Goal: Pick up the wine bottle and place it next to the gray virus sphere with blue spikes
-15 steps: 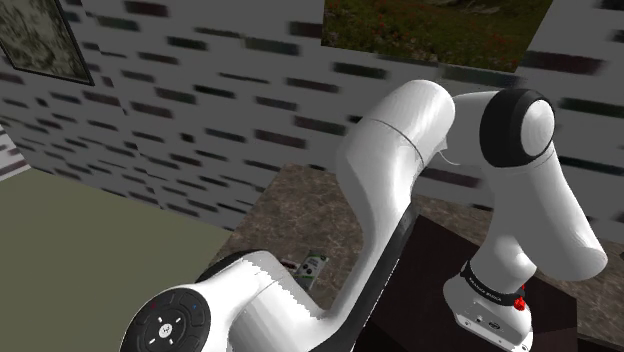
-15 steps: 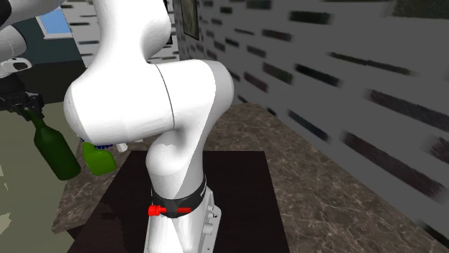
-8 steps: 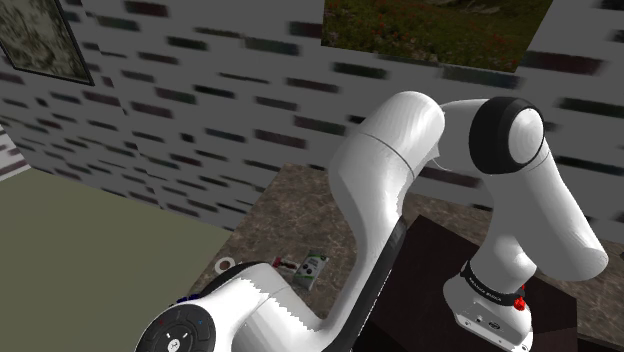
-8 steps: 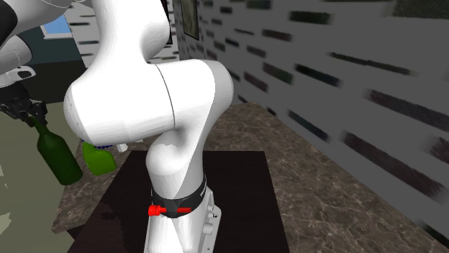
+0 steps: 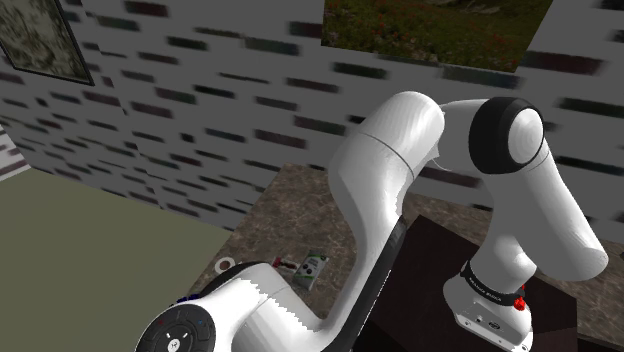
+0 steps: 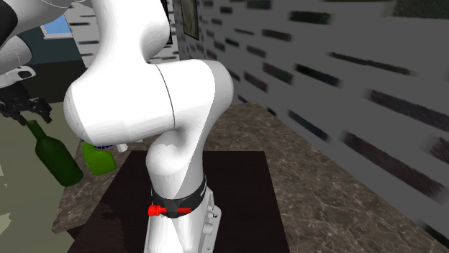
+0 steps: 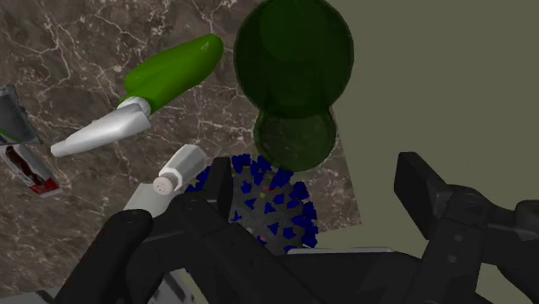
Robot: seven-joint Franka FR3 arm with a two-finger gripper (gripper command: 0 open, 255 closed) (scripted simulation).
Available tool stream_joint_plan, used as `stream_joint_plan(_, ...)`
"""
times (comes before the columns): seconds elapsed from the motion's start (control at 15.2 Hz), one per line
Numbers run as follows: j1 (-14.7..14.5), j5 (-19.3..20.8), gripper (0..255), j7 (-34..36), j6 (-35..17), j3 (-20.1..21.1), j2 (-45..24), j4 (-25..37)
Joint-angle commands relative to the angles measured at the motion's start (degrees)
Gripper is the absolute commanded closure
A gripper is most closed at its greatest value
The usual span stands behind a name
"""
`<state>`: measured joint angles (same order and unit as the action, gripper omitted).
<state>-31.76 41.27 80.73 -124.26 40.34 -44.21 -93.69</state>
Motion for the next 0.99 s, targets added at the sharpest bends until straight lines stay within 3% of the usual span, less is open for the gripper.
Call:
stream_joint_plan(0.0,0.00,0.00,0,0.00,0.00,0.00,0.00,0.00)
stream_joint_plan(0.4,1.28,-3.11,0,-1.54,4.13,2.73,4.24,0.28)
stream_joint_plan(0.92,1.28,-3.11,0,-1.54,4.13,2.73,4.24,0.28)
